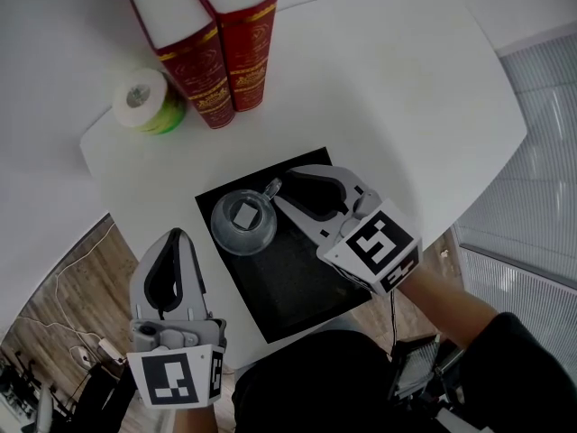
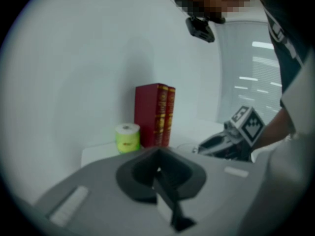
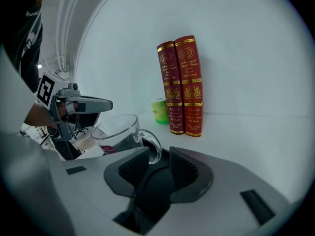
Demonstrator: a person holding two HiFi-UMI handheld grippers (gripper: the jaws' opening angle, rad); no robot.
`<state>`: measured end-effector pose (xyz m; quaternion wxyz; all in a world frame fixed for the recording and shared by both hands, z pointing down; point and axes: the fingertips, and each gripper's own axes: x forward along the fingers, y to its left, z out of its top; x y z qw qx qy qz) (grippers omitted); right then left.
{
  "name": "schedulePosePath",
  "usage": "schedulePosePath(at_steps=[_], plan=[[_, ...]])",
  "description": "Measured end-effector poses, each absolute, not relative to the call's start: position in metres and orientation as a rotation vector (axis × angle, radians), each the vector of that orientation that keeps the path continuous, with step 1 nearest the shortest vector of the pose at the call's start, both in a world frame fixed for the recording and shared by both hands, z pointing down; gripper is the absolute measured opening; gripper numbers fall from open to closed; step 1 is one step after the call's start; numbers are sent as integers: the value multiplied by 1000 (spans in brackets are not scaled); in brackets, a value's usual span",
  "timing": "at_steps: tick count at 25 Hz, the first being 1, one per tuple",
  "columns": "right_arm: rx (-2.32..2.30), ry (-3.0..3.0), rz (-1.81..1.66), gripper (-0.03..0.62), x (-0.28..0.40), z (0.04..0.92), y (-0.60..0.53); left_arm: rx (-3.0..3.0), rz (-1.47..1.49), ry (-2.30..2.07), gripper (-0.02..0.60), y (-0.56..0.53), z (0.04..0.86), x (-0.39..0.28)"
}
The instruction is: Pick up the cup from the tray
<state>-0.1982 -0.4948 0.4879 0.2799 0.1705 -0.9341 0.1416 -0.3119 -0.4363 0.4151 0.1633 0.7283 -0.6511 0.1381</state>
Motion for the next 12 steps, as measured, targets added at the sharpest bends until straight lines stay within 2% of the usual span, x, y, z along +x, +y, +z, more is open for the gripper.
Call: schedulePosePath(at_steps=[12], plan=[[461, -2493, 355, 114, -212, 495, -497, 2050, 399, -1849, 2, -440, 423, -320]])
